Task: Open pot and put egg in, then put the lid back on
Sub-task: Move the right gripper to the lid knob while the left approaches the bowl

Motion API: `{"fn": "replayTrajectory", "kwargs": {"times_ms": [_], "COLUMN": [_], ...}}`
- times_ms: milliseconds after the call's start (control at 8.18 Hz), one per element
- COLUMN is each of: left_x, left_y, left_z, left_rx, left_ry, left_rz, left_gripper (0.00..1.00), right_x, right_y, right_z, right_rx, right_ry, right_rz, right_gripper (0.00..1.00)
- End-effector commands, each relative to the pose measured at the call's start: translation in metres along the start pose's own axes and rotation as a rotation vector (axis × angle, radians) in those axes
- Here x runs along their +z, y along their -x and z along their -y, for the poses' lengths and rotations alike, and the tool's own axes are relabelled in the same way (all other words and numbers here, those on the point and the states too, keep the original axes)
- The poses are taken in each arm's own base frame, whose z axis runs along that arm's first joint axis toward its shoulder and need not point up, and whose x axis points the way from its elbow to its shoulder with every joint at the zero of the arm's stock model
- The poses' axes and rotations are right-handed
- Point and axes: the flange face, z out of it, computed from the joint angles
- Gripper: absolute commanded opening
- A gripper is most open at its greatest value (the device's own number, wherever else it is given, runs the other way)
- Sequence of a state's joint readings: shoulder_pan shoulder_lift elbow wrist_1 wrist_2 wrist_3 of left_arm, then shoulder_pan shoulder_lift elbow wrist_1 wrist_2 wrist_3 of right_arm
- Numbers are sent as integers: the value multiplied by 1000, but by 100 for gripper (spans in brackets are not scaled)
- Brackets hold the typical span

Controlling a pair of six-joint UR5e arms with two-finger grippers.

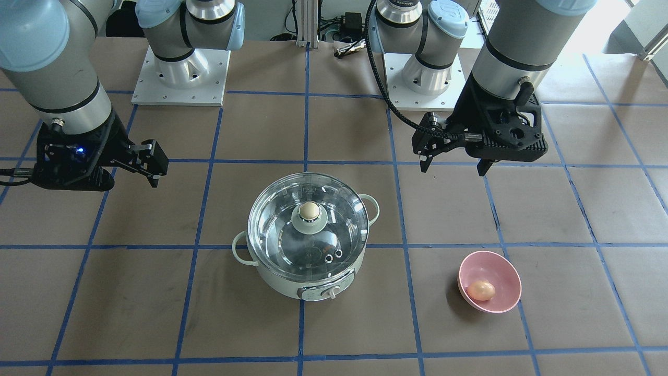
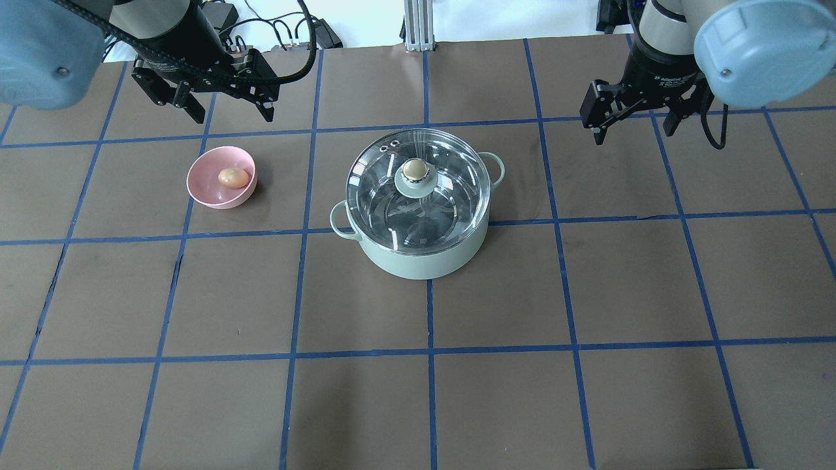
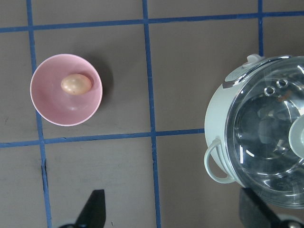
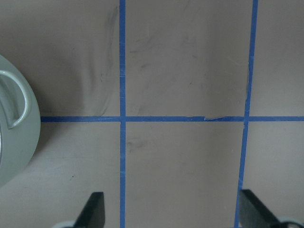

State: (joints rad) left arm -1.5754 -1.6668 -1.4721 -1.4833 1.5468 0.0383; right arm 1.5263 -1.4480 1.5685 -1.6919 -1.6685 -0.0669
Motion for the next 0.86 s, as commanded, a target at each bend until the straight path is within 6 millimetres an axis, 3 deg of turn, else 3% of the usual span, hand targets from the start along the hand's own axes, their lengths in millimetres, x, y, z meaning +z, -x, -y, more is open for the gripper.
{"fn": "replayTrajectory", "kwargs": {"times_ms": [0,245,367,612,734], "left_x": [1,12,18,55,62], "left_y": [0,14,46,123,149], "left_z": [-1,5,9,21,22], "left_rx": [2,-26,-89,-225,-269], "left_ry": [4,21,37,98,115], "left_rz": [-4,-10,-8,-10,-10], "left_gripper": [100,100,100,100,100], "right_x": [-3,-2,-2,-3,-9], "right_y": [0,1,6,16,41], "right_z": [-2,-2,-3,-4,-5], "right_rx": [-2,-1,-10,-18,-49], "right_ry": [-14,-14,-13,-19,-58], "right_rz": [-2,12,14,37,54], "right_gripper": [100,100,100,100,100]}}
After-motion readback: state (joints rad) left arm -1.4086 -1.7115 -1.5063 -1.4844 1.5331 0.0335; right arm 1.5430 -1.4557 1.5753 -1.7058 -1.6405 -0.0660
